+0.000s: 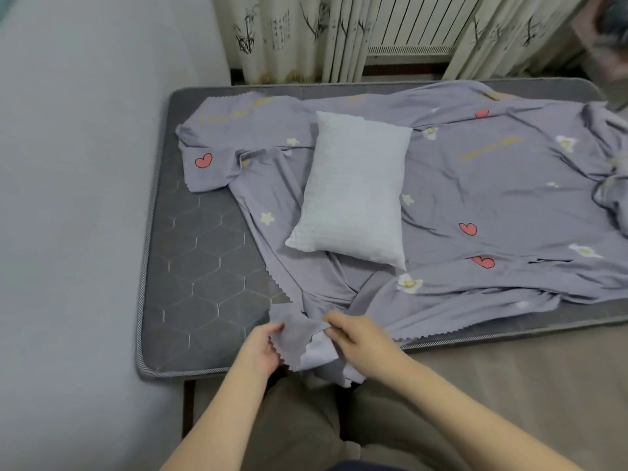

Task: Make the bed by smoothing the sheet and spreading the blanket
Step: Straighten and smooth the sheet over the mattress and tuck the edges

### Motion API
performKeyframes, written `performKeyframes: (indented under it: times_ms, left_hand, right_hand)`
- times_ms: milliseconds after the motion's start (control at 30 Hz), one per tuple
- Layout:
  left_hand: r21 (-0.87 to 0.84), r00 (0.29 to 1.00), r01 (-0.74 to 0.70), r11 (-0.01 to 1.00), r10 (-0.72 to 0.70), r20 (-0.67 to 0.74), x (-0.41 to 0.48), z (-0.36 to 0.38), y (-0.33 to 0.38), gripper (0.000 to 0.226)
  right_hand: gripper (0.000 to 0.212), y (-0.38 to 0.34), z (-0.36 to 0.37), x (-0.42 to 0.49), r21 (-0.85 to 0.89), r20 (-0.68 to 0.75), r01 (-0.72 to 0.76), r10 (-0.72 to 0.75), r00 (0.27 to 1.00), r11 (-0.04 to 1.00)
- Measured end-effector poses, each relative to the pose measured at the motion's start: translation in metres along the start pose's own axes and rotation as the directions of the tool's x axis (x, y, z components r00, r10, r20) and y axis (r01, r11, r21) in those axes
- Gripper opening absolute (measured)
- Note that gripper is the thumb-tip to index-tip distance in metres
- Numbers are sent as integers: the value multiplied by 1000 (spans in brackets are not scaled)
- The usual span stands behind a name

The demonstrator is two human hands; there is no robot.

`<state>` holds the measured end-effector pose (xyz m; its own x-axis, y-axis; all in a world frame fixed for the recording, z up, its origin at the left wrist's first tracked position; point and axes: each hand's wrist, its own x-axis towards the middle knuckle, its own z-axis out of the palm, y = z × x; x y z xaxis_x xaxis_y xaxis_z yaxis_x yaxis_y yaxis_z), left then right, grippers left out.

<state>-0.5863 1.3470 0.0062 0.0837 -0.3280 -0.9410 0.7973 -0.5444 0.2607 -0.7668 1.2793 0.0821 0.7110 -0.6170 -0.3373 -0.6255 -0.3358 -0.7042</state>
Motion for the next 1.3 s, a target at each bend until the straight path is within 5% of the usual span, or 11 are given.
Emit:
performKeyframes:
  times_ms: [100, 233, 333, 400, 533, 667, 800, 867, 967, 1167, 1300]
  left_hand:
    - [-214, 988, -156, 964, 154, -25, -14, -3, 36, 32]
    - [-179, 966, -256, 950, 258, -16, -53, -2, 78, 14]
    - [-207, 973, -219, 954, 229, 24, -83, 5, 97, 55]
    - [-158, 971, -213, 964, 226, 71, -102, 9, 114, 32]
    - [-297, 859, -425, 855, 485, 165, -131, -4, 158, 18]
    - [-594, 697, -459, 660, 682, 220, -140, -35, 170, 28]
    - [-602, 804, -362, 711, 566, 185, -109, -68, 125, 31]
    - [-609, 901, -260, 750, 416, 127, -92, -79, 100, 33]
    - [-486, 972, -174, 857, 229, 56, -74, -90, 70, 38]
    - [-299, 902, -150, 942, 254, 349, -91, -87, 68, 71]
    - [-142, 781, -190, 971, 238, 578, -122, -84, 86, 51]
  right_hand:
    - [15, 13, -8, -2, 43, -24, -75, 76, 997, 996]
    - [89, 42, -15, 3, -265, 230, -183, 246, 941, 947]
    - [28, 52, -21, 20, -569, 248, -212, 411, 877, 795]
    - [15, 51, -37, 33, -598, 193, -266, 458, 868, 756]
    - [12, 33, -94, 56, -279, -268, -380, 309, 913, 882]
    - [28, 12, -120, 47, 153, -719, -116, 191, 668, 981]
    - [21, 40, -83, 34, -78, -131, -310, 299, 945, 948]
    - [38, 60, -59, 19, -503, 325, -323, 522, 789, 801]
    - [88, 70, -39, 5, -718, 487, -201, 688, 539, 666]
    - [60, 28, -2, 49, 144, 212, -390, 357, 910, 909]
    - [96, -11, 26, 87, -159, 180, -73, 102, 978, 985]
